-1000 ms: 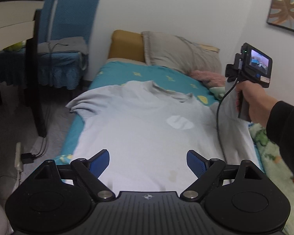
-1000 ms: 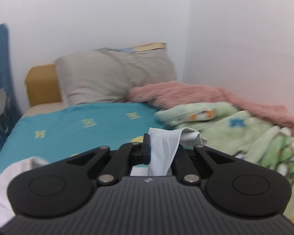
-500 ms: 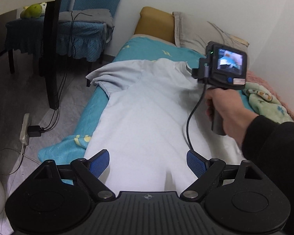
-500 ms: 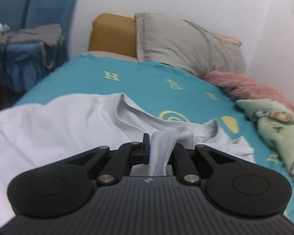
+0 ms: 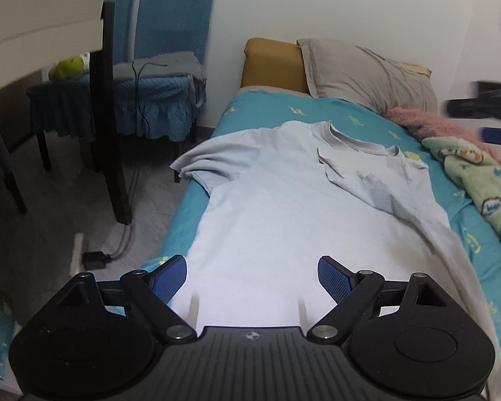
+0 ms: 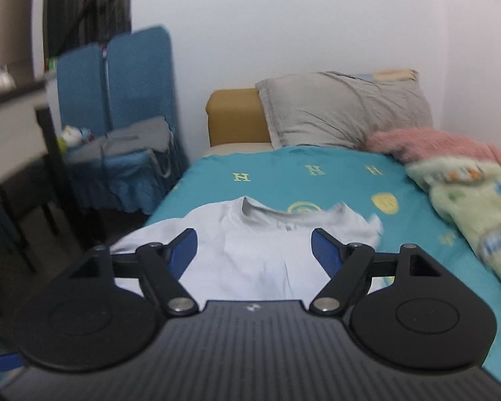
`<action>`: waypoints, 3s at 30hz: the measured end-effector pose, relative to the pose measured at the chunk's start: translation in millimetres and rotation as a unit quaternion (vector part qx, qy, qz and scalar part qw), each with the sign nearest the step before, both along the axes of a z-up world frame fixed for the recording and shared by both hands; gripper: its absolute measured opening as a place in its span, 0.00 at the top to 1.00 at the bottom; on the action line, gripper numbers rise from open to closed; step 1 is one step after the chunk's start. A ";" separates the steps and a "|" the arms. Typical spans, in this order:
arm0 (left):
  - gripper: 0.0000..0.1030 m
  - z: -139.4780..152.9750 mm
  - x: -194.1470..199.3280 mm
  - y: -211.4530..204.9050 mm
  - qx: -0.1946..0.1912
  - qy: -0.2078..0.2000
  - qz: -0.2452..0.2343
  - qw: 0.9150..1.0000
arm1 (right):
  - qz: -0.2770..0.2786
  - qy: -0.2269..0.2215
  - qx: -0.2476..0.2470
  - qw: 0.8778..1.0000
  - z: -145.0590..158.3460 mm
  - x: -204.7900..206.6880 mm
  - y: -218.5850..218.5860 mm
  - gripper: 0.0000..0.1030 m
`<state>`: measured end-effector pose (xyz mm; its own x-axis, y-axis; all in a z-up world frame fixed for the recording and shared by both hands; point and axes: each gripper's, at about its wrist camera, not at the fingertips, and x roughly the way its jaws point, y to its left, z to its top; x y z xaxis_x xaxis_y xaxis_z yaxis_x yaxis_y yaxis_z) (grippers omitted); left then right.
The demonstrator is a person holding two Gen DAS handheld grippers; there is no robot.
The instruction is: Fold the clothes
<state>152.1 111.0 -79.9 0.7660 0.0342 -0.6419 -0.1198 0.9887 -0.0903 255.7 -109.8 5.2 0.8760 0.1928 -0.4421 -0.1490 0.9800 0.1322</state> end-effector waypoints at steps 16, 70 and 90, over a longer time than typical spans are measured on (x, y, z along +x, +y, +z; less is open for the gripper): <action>0.30 -28.4 -65.2 -136.3 -0.234 0.115 -0.245 0.934 | -0.110 0.032 0.238 0.964 -23.6 -208.6 -155.5 0.24; 0.96 -53.4 -77.1 -121.0 -0.174 0.229 -0.264 0.920 | -0.124 0.103 0.281 0.946 -76.2 -188.4 -172.5 0.23; 0.23 17.3 -120.7 -88.9 -0.038 0.030 -0.192 0.980 | -0.070 0.045 0.129 0.988 -57.1 -192.0 -107.8 0.24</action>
